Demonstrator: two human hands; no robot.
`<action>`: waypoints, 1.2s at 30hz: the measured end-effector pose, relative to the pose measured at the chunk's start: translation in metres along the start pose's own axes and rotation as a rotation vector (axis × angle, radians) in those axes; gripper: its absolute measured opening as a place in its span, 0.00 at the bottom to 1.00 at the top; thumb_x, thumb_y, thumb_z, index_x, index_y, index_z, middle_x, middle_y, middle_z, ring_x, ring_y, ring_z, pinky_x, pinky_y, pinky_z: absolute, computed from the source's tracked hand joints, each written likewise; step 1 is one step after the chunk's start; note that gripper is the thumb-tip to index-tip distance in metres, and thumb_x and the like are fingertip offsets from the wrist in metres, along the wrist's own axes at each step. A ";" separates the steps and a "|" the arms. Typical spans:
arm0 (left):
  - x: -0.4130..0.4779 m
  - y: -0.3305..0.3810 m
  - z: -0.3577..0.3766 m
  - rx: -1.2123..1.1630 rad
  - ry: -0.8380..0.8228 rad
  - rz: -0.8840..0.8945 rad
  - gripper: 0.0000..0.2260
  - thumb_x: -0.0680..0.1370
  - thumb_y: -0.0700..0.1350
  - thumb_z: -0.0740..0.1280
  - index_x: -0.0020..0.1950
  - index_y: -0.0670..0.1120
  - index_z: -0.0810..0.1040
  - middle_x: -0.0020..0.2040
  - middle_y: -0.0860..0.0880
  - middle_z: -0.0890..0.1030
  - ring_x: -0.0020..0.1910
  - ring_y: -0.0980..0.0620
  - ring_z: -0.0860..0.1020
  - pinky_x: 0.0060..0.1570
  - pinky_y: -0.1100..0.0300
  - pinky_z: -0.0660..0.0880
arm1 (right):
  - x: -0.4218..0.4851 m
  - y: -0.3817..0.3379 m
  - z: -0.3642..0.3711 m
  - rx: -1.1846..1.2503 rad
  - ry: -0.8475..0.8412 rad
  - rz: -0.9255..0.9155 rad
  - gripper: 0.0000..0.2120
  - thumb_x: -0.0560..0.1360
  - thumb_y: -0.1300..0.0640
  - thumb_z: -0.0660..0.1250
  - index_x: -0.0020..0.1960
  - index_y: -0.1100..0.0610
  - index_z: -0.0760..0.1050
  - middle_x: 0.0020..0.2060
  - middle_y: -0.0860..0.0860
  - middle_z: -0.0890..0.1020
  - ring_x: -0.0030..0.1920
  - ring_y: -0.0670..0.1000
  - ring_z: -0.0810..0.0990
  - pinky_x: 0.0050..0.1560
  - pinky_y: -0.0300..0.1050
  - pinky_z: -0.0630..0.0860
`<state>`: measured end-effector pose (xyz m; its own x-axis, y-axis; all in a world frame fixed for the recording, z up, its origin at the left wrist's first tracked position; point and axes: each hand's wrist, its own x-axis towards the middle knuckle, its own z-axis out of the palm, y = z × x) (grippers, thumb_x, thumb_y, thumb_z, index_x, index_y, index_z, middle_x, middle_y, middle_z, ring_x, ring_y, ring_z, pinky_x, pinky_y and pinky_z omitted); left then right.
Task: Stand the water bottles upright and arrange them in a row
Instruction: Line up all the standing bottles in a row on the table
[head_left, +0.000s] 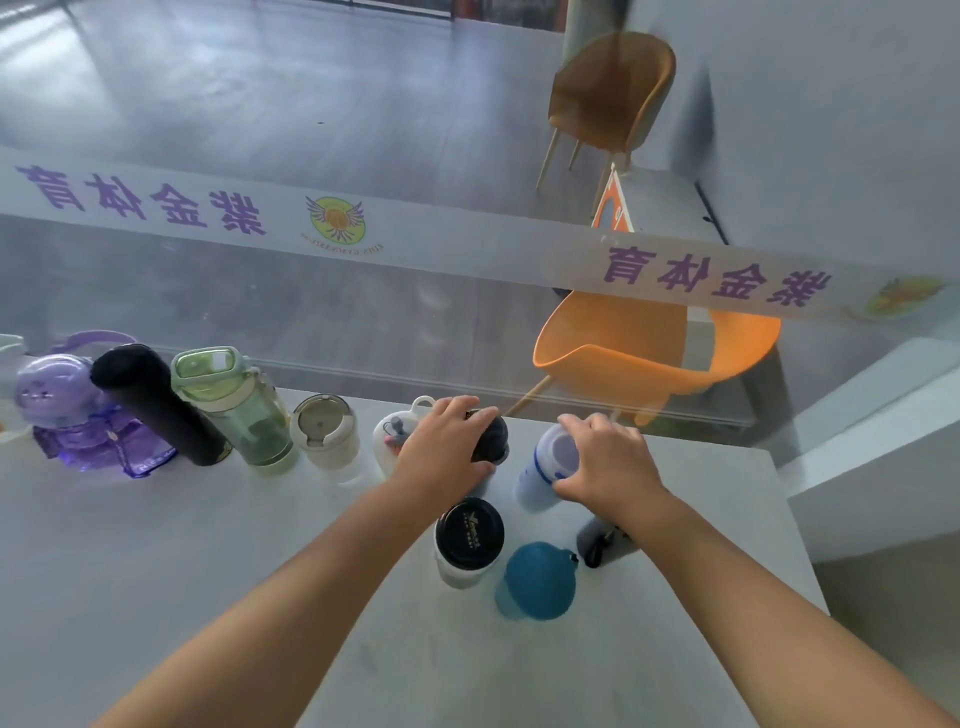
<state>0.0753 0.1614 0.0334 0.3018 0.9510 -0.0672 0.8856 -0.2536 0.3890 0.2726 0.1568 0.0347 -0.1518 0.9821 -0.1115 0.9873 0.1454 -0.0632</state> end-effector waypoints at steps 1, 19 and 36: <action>0.001 0.002 0.003 0.011 -0.008 -0.012 0.27 0.74 0.50 0.68 0.70 0.52 0.63 0.71 0.50 0.64 0.70 0.48 0.59 0.67 0.54 0.61 | 0.004 0.001 -0.001 0.005 0.004 -0.020 0.32 0.66 0.46 0.69 0.68 0.51 0.64 0.55 0.54 0.75 0.54 0.56 0.74 0.57 0.49 0.68; 0.001 0.011 0.018 0.005 0.065 -0.083 0.22 0.75 0.42 0.65 0.69 0.51 0.66 0.70 0.49 0.68 0.68 0.47 0.63 0.64 0.52 0.67 | 0.019 0.000 0.013 0.100 -0.077 -0.092 0.38 0.69 0.48 0.68 0.73 0.54 0.55 0.59 0.56 0.71 0.58 0.56 0.69 0.59 0.48 0.68; 0.003 0.022 0.018 0.091 0.092 -0.011 0.23 0.75 0.47 0.66 0.70 0.51 0.65 0.70 0.49 0.67 0.69 0.48 0.61 0.69 0.56 0.58 | -0.023 0.061 -0.005 0.286 -0.091 0.088 0.35 0.71 0.44 0.68 0.72 0.55 0.60 0.69 0.54 0.68 0.68 0.54 0.65 0.65 0.48 0.65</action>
<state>0.1017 0.1551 0.0252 0.2622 0.9649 0.0150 0.9183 -0.2542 0.3036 0.3366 0.1432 0.0389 -0.0823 0.9727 -0.2169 0.9458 0.0076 -0.3247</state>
